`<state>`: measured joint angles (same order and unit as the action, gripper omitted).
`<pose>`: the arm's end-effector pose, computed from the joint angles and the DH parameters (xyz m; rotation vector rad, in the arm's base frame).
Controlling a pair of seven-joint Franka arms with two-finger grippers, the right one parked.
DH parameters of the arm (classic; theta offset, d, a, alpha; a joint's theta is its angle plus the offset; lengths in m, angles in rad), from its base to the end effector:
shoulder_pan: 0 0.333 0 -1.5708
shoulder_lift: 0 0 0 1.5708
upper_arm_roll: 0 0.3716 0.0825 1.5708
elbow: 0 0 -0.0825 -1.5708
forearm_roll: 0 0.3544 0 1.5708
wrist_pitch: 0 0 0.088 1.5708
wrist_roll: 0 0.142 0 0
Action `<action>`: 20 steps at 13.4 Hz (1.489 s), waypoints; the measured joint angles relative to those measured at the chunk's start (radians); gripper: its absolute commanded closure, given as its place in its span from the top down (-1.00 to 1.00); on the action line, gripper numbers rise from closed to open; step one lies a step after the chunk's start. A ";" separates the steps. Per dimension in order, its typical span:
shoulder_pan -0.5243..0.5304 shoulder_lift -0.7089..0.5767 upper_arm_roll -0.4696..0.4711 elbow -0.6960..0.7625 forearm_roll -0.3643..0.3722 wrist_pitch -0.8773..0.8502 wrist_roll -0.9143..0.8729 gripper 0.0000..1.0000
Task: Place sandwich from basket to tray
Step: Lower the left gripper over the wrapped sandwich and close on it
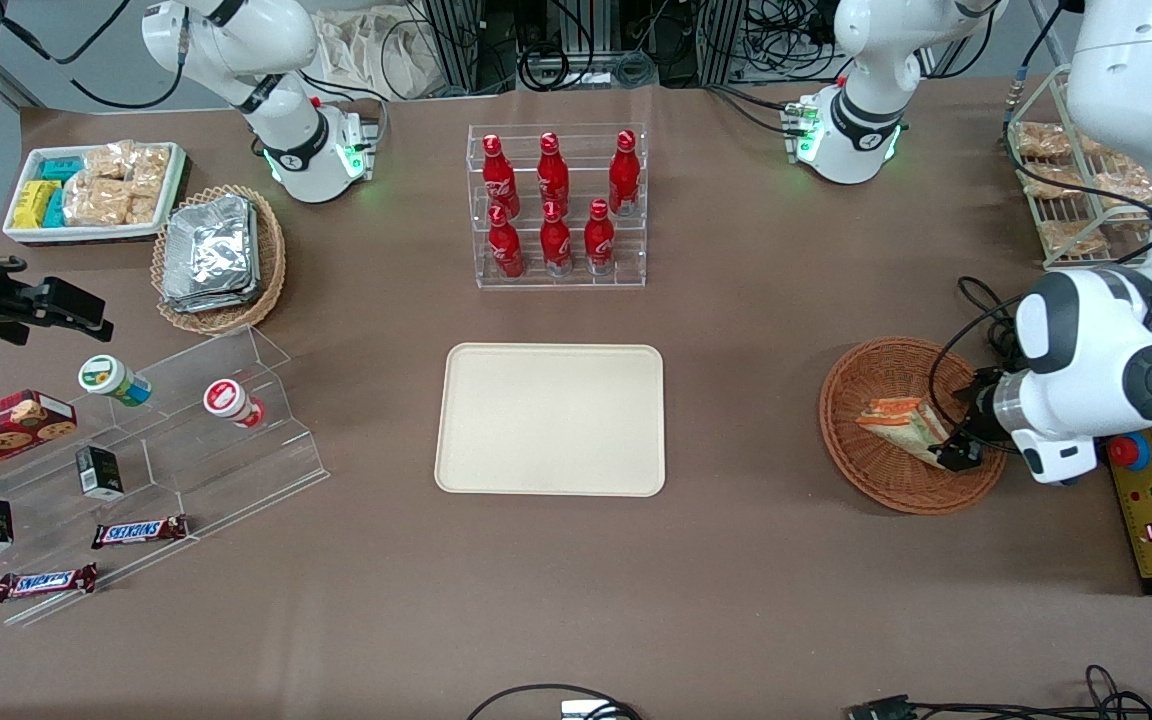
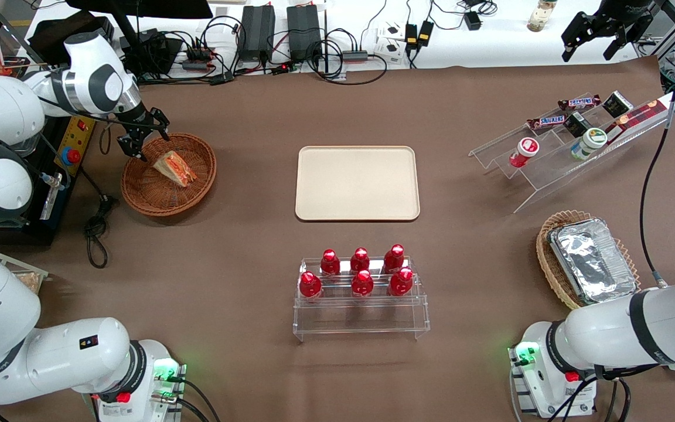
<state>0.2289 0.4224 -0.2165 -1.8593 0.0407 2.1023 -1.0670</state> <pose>0.6111 0.0209 0.3191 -2.6638 -1.5729 0.2703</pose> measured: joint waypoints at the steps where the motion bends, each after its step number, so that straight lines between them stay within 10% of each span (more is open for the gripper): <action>1: -0.002 0.006 -0.003 0.000 0.000 0.006 -0.017 1.00; 10: -0.033 0.055 -0.008 0.000 0.000 0.028 -0.067 0.97; 12: -0.038 0.076 -0.008 0.000 0.001 0.029 -0.067 -0.55; 13: -0.040 0.081 -0.008 0.000 0.002 0.030 -0.069 -1.00; 20: -0.044 0.074 -0.014 0.065 0.070 -0.043 -0.080 -1.00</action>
<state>0.1851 0.4968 -0.2302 -1.7943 0.1107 2.0594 -1.1474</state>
